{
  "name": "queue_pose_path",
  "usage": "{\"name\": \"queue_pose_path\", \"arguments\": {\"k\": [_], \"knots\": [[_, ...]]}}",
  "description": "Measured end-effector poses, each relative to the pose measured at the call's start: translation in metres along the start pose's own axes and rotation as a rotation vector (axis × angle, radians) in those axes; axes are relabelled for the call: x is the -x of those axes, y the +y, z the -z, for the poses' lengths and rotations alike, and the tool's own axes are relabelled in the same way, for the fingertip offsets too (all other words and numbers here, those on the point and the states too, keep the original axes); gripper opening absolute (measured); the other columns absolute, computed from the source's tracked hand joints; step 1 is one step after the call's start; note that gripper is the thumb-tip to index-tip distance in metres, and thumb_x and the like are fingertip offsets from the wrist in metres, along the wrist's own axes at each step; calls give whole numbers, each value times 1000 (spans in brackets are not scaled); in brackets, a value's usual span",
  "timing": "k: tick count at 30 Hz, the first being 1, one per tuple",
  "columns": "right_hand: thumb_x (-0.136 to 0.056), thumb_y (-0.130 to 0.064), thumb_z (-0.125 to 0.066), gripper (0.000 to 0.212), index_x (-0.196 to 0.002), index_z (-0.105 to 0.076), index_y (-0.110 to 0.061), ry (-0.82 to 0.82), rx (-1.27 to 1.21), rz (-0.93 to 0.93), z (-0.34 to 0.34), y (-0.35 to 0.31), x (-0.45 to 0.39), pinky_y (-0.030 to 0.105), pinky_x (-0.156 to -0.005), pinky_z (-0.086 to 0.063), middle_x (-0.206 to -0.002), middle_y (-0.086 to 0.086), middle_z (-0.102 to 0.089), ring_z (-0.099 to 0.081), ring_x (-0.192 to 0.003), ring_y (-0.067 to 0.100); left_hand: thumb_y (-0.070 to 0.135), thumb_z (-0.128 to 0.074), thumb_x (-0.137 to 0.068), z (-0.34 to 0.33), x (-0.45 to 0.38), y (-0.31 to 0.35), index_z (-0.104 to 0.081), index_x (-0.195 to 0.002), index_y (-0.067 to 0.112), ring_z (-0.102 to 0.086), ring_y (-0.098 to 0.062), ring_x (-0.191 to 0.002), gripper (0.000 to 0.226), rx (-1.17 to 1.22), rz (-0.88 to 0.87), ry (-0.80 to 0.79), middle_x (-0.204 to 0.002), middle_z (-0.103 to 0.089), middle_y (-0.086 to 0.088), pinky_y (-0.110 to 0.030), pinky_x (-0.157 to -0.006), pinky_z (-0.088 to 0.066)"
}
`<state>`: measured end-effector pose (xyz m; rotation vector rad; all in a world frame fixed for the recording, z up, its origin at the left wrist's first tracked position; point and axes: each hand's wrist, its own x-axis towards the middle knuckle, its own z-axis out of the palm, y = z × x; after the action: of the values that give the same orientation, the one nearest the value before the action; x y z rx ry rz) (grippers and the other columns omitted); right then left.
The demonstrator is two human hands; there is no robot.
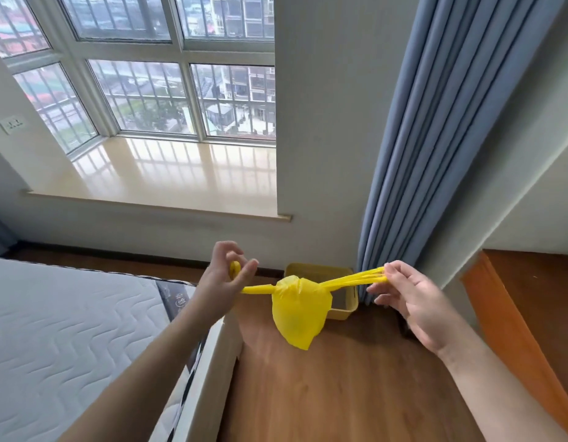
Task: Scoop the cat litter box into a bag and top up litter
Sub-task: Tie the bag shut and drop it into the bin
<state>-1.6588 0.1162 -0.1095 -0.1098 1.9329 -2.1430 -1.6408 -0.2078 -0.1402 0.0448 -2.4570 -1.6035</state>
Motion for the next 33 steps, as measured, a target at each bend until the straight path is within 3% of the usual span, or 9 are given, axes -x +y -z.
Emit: {"name": "queue_pose_path", "arguments": {"k": [3, 6, 9, 14, 17, 19, 24, 28, 33], "knots": [[-83, -45, -55, 40, -95, -66, -8, -19, 4, 32, -29, -2, 18, 36, -86, -53, -101, 15, -69, -64, -92, 21, 81, -48, -74, -4, 13, 0, -22, -141, 55, -54, -12, -99, 77, -511, -190, -335, -115, -56, 14, -30, -86, -45], [-89, -41, -51, 35, -93, -65, -9, -4, -14, 50, -52, -3, 38, 38, -90, -53, -106, 17, -69, -64, -96, 24, 90, -23, -66, -17, 25, 2, -32, -141, 54, -38, -18, -123, 84, -961, -369, -437, -141, -41, 13, -39, -94, -34], [-93, -33, -48, 33, -96, -62, -3, 79, -33, 58, -63, 0, 63, 39, -91, -52, -104, 17, -69, -64, -97, 27, 85, -32, -75, -33, 36, 1, -41, -138, 47, -36, -20, -129, 73, -1039, -432, -529, -146, -38, 11, -41, -94, -32], [-97, -22, -48, 24, -88, -60, -4, 332, -20, 63, -55, 1, 115, 38, -84, -55, -84, 14, -69, -66, -83, 25, 50, -47, -97, -59, 55, 17, -57, -110, 29, -60, -14, -103, 26, -913, -582, -556, -109, -66, 12, -33, -84, -36], [-96, -26, -54, 12, -94, -56, -14, 576, 463, 147, -38, 11, 147, 26, -79, -54, -84, 9, -66, -65, -78, 10, 41, -49, -99, -75, 69, 28, -56, -100, 25, -62, -14, -93, 18, -787, -732, -536, -98, -67, 11, -30, -80, -32], [-94, -30, -55, 19, -107, -54, -17, 706, 869, 294, -30, 16, 171, 16, -79, -47, -99, 0, -62, -59, -93, 5, 40, -51, -98, -87, 80, 37, -60, -103, 23, -63, -15, -94, 20, -735, -811, -536, -99, -67, 9, -31, -84, -33], [-95, -35, -52, 38, -128, -55, -16, 712, 1440, 464, -30, 24, 231, 36, -104, -39, -119, 1, -60, -53, -116, 19, 40, -55, -96, -124, 115, 69, -63, -113, 20, -61, -19, -103, 27, -623, -910, -623, -109, -68, 5, -34, -92, -41], [-94, -43, -49, 52, -142, -41, -25, 577, 1428, 253, -29, 46, 281, 34, -99, -42, -125, -6, -57, -53, -115, 14, 38, -63, -92, -152, 157, 95, -64, -113, 21, -62, -19, -104, 27, -517, -927, -708, -109, -68, 6, -34, -89, -43], [-94, -39, -54, 53, -142, -40, -26, 672, 1339, 44, -21, 70, 376, 30, -96, -47, -127, -6, -60, -57, -114, 14, 27, -69, -88, -183, 237, 129, -65, -110, 21, -60, -17, -98, 24, -337, -898, -832, -106, -64, 7, -26, -80, -44]]}}
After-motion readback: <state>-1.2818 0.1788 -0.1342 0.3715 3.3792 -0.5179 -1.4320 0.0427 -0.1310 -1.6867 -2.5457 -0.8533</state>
